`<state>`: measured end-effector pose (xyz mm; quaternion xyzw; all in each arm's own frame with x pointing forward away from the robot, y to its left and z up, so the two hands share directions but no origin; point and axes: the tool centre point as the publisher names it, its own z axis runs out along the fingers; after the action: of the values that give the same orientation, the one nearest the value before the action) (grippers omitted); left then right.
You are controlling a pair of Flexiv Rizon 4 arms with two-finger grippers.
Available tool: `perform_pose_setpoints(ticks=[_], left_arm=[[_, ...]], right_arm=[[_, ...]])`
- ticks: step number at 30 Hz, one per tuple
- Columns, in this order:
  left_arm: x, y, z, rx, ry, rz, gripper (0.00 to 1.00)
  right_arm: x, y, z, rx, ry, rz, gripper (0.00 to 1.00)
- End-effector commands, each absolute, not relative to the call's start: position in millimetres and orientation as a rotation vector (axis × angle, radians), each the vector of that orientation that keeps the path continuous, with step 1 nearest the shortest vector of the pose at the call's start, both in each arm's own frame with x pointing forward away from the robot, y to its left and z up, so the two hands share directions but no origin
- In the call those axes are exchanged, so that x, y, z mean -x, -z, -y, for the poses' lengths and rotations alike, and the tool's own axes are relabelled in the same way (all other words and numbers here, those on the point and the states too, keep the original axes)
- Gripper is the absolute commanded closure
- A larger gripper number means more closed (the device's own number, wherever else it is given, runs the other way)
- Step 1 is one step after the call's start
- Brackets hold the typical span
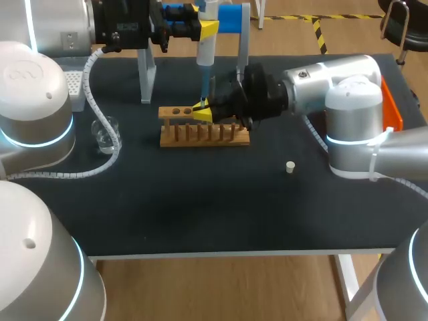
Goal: Invert the test tube, pick up the pipette, mount the tip to pipette, aspirate from beaker and dispense into the tube, eject the tip, return the pipette, and cap with the stopper.
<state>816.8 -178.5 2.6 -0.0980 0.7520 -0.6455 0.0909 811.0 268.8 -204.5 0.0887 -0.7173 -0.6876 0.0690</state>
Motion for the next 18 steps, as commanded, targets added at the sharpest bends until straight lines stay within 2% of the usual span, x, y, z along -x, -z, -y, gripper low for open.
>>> perform_pose_setpoints(ticks=[1, 18], left_arm=[[-816.5, -0.6, 177.0, 0.289, 1.918, -2.238, 1.0], [-816.5, -0.6, 177.0, 0.289, 1.918, -2.238, 1.0]], right_arm=[[-809.4, 201.9, -269.3, -0.268, 2.07, 2.162, 1.0], [-807.7, 200.0, -263.8, -0.231, 2.082, 2.148, 1.0]])
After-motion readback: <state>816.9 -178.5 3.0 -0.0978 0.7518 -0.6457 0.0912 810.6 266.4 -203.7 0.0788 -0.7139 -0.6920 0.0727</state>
